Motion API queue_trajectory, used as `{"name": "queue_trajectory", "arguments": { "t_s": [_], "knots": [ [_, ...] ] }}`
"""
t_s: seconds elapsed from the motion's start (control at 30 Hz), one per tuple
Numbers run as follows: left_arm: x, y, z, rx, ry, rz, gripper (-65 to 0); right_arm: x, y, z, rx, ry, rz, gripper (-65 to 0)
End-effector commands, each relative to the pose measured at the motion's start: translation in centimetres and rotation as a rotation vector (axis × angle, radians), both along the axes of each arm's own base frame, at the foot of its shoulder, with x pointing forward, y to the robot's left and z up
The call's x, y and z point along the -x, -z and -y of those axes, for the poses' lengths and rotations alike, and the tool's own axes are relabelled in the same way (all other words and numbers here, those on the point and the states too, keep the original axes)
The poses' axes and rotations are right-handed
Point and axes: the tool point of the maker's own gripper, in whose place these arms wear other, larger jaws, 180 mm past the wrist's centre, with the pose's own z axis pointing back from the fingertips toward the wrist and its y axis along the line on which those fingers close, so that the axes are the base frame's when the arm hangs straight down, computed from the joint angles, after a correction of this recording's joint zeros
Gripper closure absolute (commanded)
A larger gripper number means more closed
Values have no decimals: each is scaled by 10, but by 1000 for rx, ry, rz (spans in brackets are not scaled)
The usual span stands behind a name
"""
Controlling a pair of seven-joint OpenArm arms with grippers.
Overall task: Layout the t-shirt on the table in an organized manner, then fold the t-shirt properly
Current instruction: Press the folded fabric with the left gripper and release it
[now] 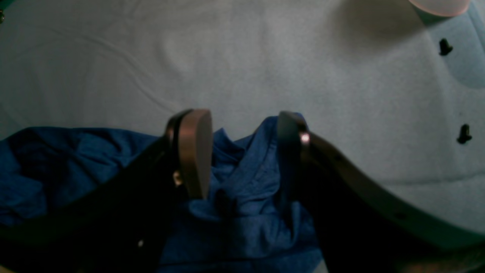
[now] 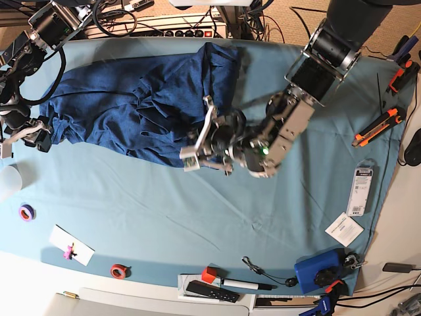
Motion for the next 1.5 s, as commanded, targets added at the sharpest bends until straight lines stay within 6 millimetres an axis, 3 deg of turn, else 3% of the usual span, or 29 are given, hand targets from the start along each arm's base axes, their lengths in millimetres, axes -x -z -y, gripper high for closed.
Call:
{"name": "queue_trajectory", "arguments": {
  "t_s": [0.0, 0.13, 0.27, 0.47, 0.67, 0.77, 0.87, 1.0, 1.13, 1.23, 1.27, 1.33, 1.37, 1.43, 1.47],
  "knots": [
    [1, -12, 12, 34, 31, 22, 0, -8, -21, 5, 27, -5, 65, -279],
    [20, -15, 36, 101, 109, 41, 0, -8, -21, 4, 23, -8, 69, -279],
    [23, -21, 58, 127, 154, 133, 0, -8, -21, 4, 23, -8, 68, -279],
    [-17, -41, 78, 165, -27, 302, 0, -8, -21, 4, 23, -8, 68, -279],
    [-68, -53, 65, 123, -311, 446, 0, -8, -21, 4, 23, -8, 68, -279],
    [-73, -47, 55, 81, -364, 406, 0, -8, -21, 4, 23, -8, 69, -279],
    [-55, -42, 54, 79, -284, 227, 0, -8, -21, 5, 24, -8, 69, -279],
    [-23, -59, 47, 192, -115, -40, 0, -8, -21, 4, 23, -8, 69, -279],
    [1, -82, 26, 299, -2, -256, 0, -8, -21, 4, 23, -8, 69, -279],
    [4, -75, 7, 298, -4, -287, 0, -8, -21, 4, 23, -8, 69, -279],
    [6, -68, 1, 283, -14, -298, -58, -8, -21, 4, 23, -8, 68, -279],
    [15, -53, -11, 257, -35, -331, -242, -9, -22, 4, 23, -9, 71, -279],
    [20, -45, -16, 246, -43, -349, -281, -9, -22, 5, 24, -8, 72, -279],
    [30, -32, -23, 228, -61, -386, -271, -9, -22, 5, 24, -8, 73, -279],
    [35, -27, -26, 221, -65, -400, -236, -9, -22, 5, 24, -8, 74, -279]
  ]
}}
